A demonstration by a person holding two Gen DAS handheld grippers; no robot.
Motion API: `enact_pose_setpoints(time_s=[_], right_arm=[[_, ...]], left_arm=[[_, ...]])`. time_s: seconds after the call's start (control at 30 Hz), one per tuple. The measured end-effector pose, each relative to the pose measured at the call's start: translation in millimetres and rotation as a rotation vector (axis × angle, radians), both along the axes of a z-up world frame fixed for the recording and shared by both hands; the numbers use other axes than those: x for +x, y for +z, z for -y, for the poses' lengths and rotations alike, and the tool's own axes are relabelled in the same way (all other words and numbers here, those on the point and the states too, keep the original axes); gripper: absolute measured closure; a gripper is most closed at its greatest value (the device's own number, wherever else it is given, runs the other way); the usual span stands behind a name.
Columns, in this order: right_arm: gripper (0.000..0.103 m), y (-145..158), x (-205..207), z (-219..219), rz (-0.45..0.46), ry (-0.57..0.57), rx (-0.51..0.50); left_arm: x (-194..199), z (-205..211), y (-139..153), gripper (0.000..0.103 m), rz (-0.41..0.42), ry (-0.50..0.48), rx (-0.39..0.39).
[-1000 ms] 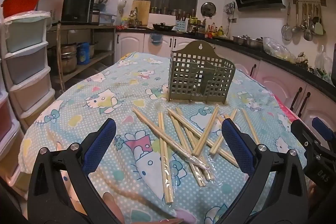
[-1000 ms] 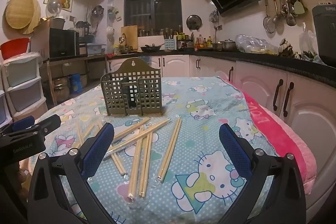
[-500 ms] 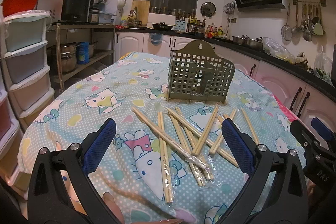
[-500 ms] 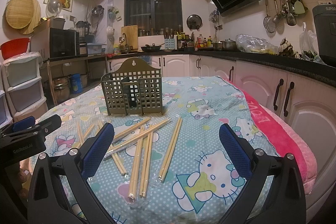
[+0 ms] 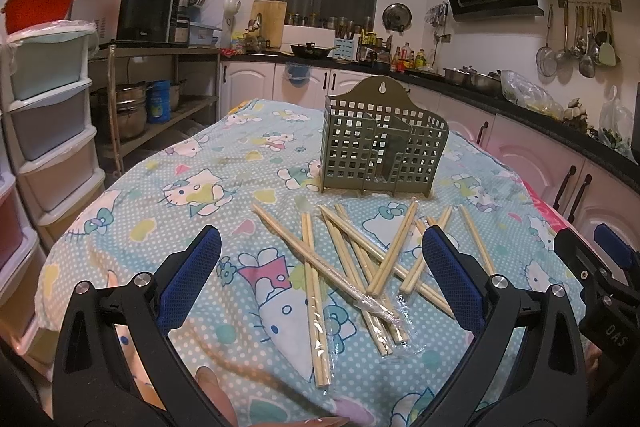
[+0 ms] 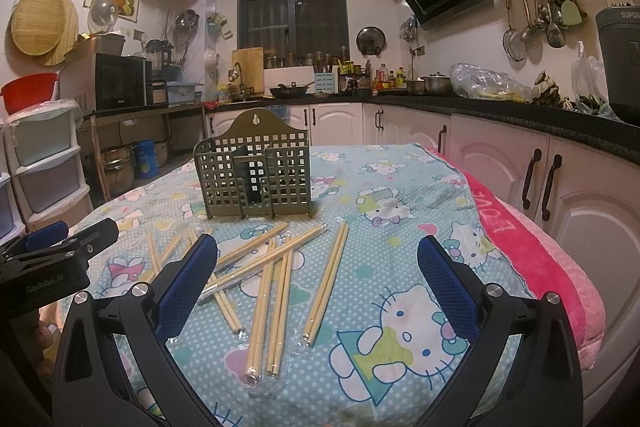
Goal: Organize utensils
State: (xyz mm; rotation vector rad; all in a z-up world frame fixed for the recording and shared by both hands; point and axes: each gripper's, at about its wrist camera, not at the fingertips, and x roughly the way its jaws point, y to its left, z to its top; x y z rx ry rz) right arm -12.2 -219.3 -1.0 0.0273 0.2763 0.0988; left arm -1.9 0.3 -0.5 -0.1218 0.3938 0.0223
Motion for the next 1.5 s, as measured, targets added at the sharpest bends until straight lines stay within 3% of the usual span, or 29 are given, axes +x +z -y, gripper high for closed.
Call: enact_pose_setpoints(time_s=[0.7,0.8,1.03,1.27,1.5], right_arm=[[0.006,-7,7,-6,-0.007,0.015,-0.008],[0.006,3,7,-11,-0.016,0.034,-0.013],[0.006,8,26,-16,-0.059,0.089,-0.016],[0.006,8,59,-26,-0.163,0.135,-0.001],[0.006,7,82,-36,-0.249,0.178,0.008]], left_arm=[[1,-1,-2,0.01,-0.005,0.004,0.007],[2,-7,-2,0.01,-0.012,0.018,-0.001],[10,-30,-2,0.01,-0.052,0.037,-0.052],[27,-49,-4,0.01,-0.116,0.04,-0.071],[49,-59,-6,0.01,-0.189,-0.027,-0.102]])
